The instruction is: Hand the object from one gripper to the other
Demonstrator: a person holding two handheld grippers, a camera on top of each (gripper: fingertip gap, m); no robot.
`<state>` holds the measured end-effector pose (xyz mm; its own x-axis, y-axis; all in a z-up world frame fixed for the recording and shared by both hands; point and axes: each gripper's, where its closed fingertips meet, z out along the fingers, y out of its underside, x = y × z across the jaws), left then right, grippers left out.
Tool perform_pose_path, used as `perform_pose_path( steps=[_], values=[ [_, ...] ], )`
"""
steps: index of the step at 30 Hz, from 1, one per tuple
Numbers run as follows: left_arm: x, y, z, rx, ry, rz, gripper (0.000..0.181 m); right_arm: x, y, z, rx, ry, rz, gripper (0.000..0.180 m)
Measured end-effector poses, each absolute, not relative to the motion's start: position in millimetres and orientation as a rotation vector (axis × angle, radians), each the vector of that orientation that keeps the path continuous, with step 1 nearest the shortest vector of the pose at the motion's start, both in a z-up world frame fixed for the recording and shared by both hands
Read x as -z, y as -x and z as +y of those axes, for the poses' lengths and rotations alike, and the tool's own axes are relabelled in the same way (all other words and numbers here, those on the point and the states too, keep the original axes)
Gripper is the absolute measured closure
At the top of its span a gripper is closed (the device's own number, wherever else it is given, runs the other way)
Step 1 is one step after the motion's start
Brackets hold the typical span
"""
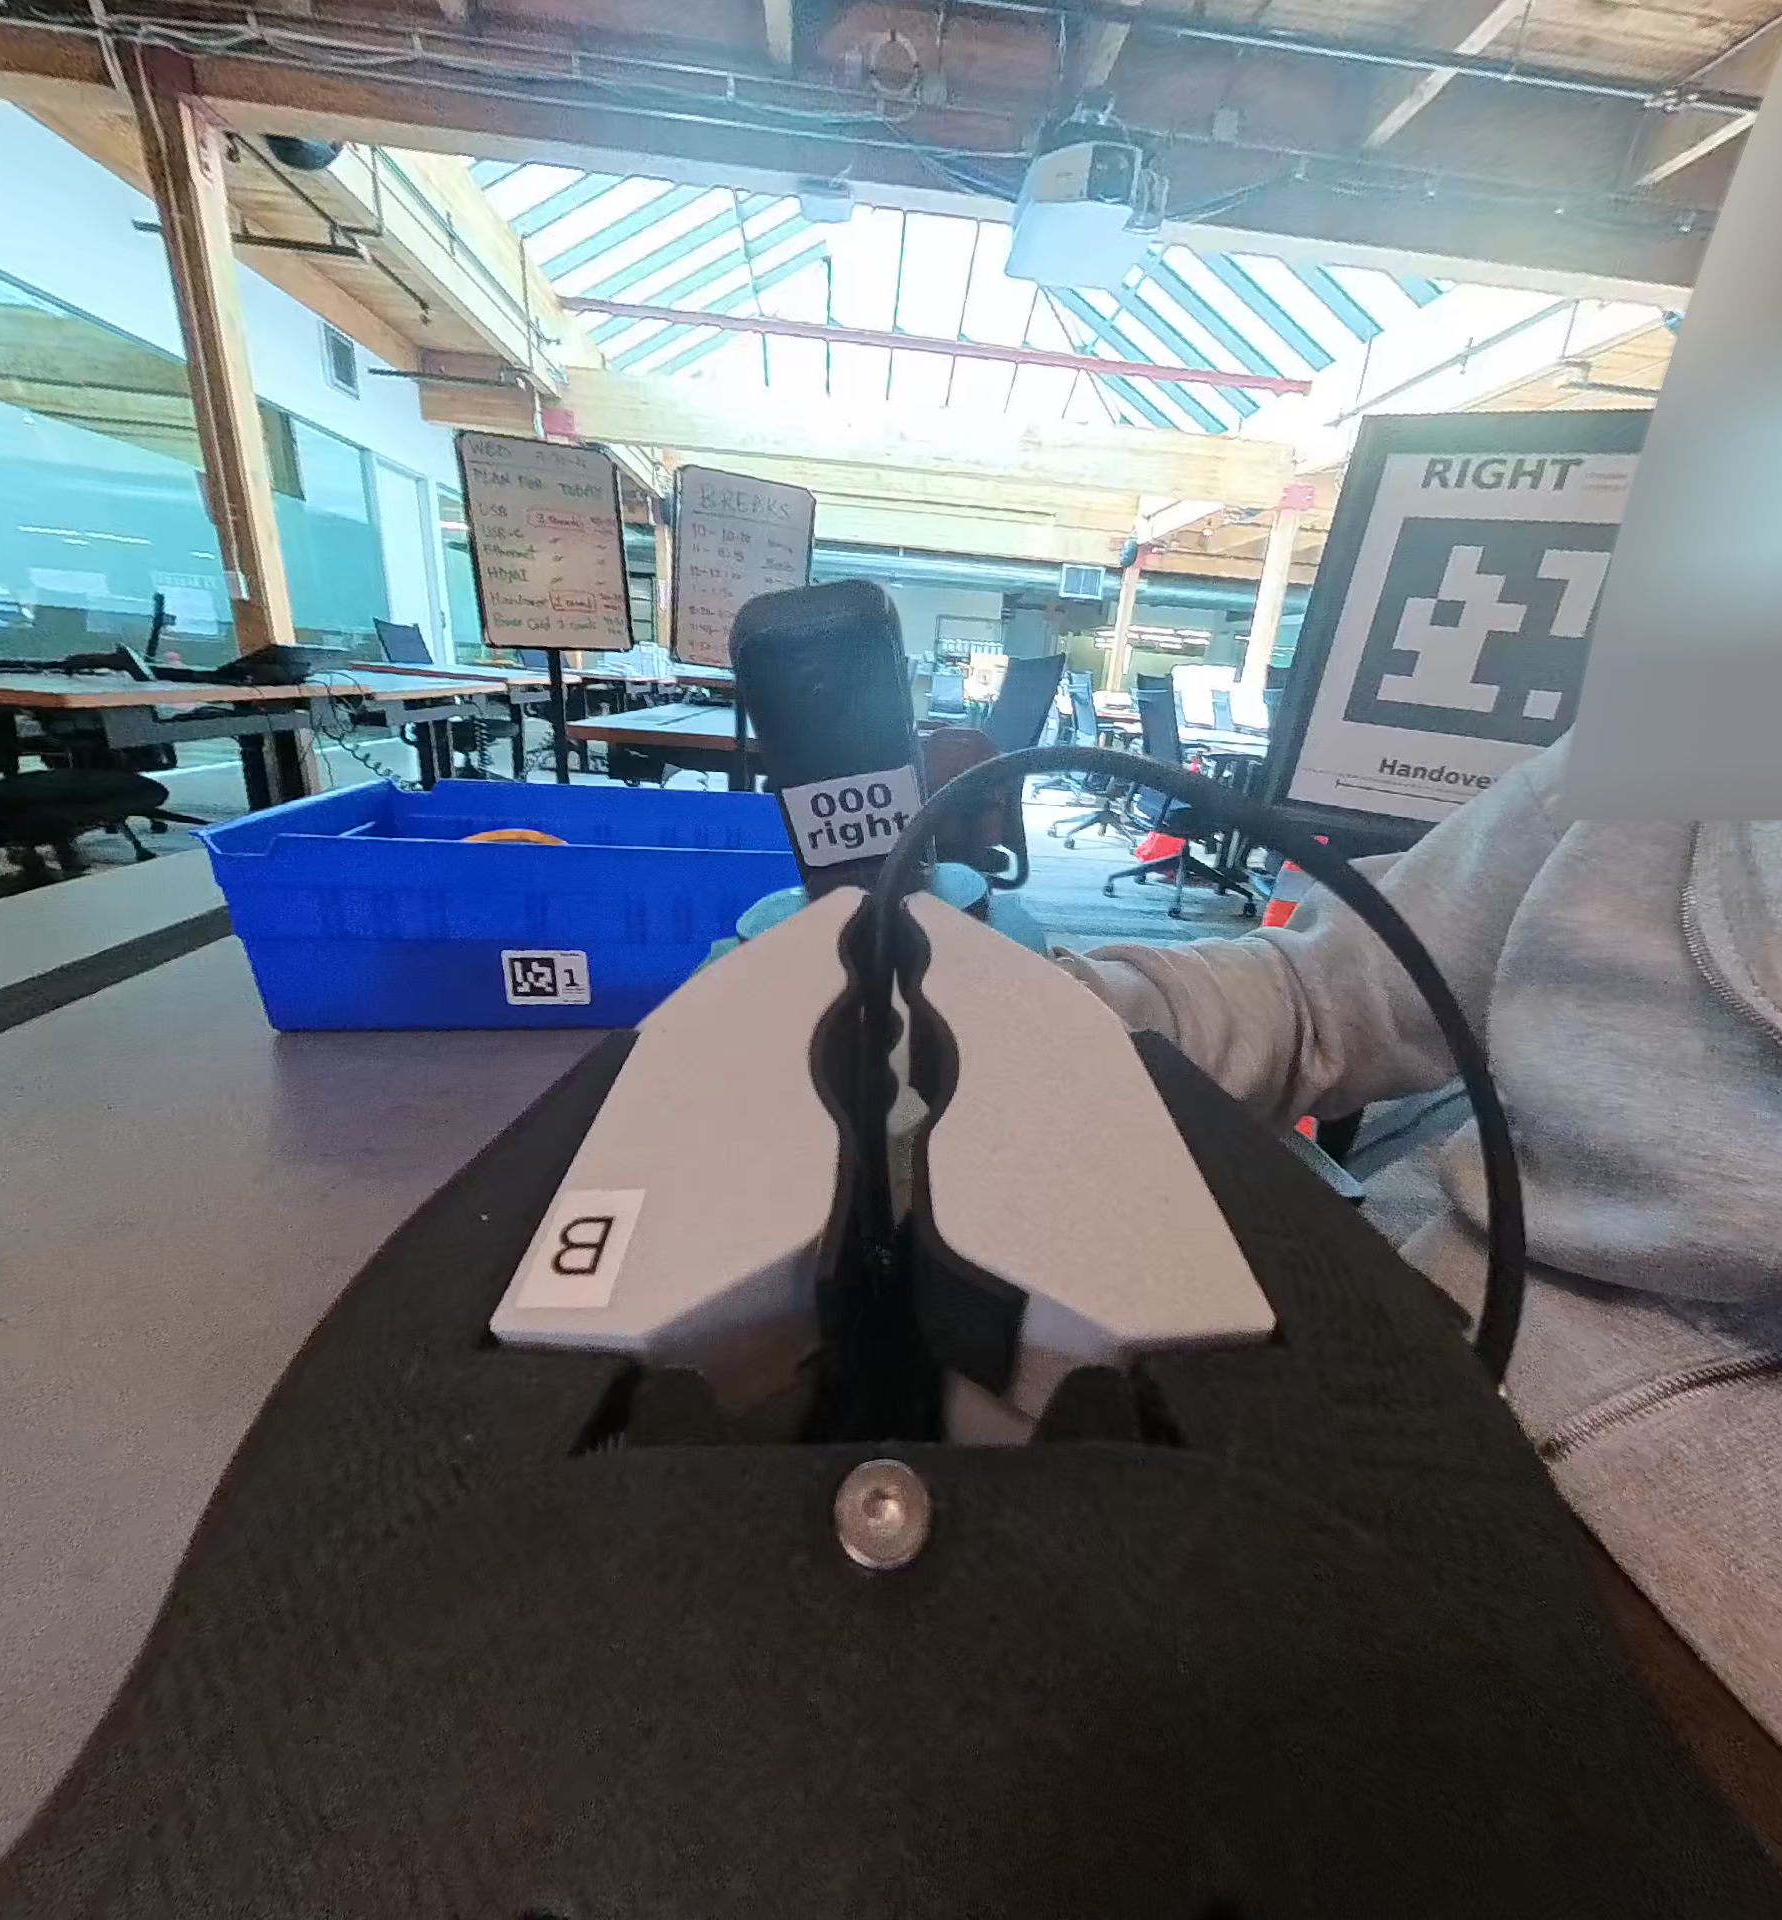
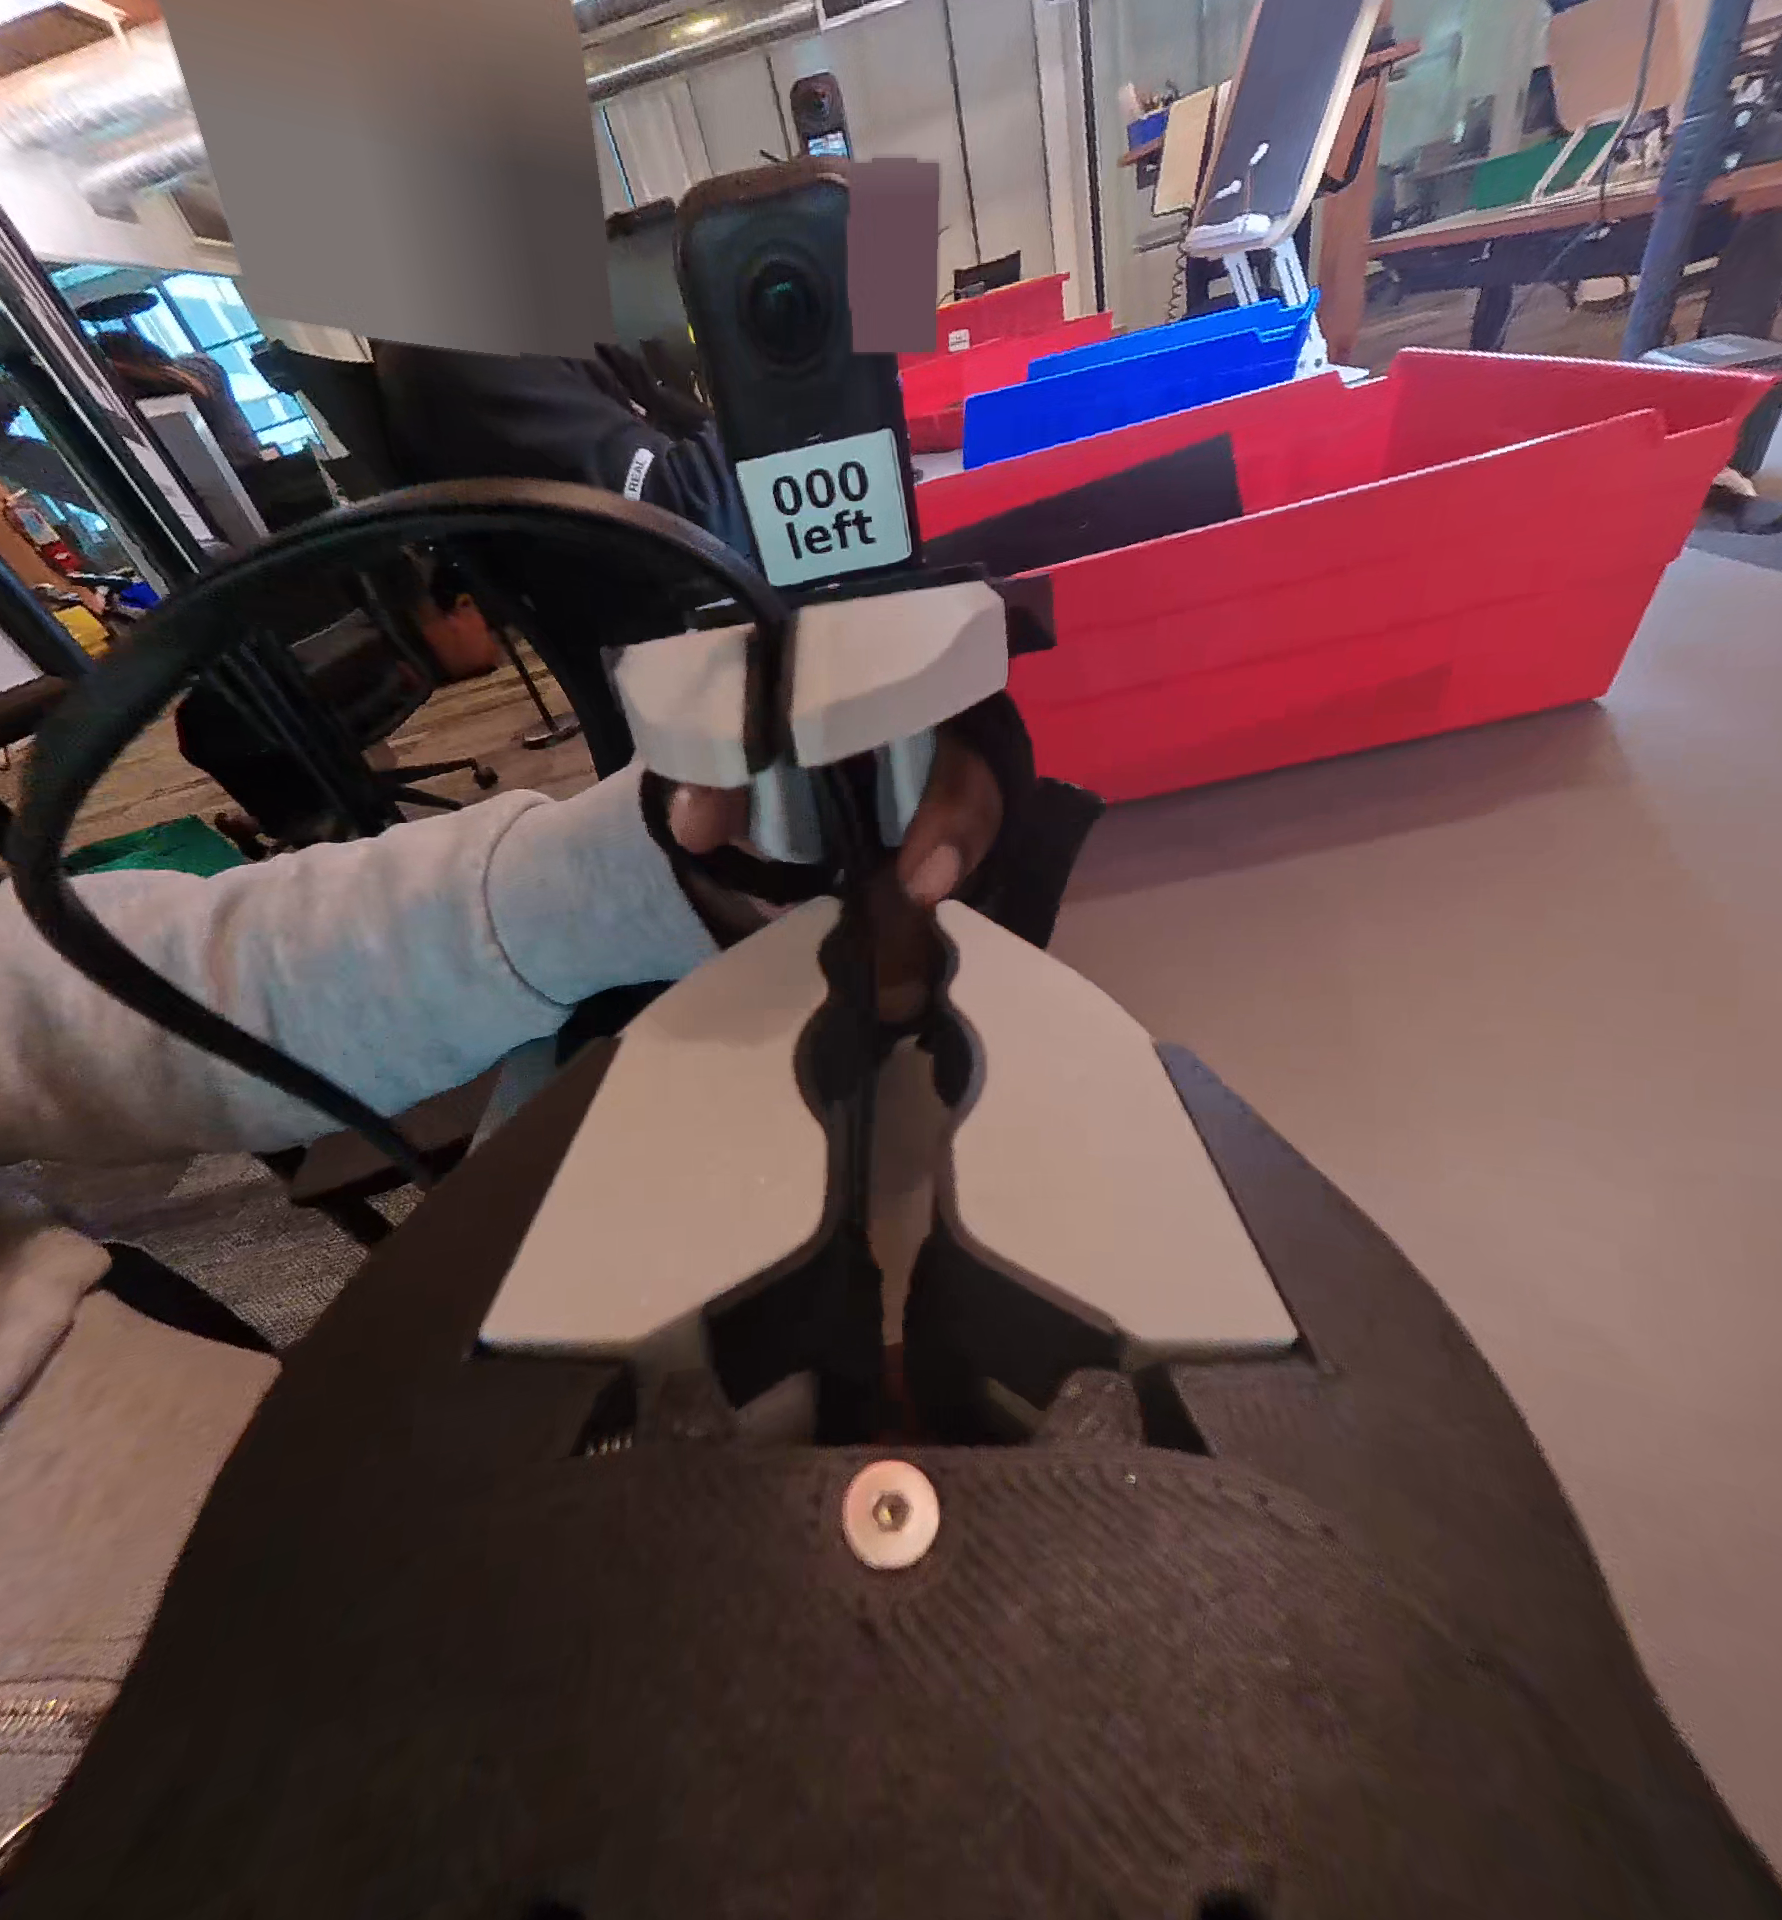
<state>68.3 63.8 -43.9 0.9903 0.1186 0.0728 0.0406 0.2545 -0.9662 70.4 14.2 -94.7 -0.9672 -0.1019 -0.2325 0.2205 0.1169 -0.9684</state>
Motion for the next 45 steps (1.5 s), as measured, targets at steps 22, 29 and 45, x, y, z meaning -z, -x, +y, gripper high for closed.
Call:
perform_pose_path(
  steps=[22, 29, 45],
  values=[
    [49.1, -52.4, 59.5, -0.21, 1.34, -0.207, 0.175, 57.6, -43.7, 40.1, 2.186, -0.211, 1.999, 0.18],
    [43.9, -55.4, 55.6, -0.178, 1.316, -0.192, 0.179, 61.2, -48.0, 36.1, 2.168, -0.189, 2.024, 0.18],
    [36.6, -64.1, 56.6, -0.134, 1.263, -0.142, 0.179, 90.4, -77.7, 7.6, 1.961, -0.05, 2.112, 0.174]
  ],
)
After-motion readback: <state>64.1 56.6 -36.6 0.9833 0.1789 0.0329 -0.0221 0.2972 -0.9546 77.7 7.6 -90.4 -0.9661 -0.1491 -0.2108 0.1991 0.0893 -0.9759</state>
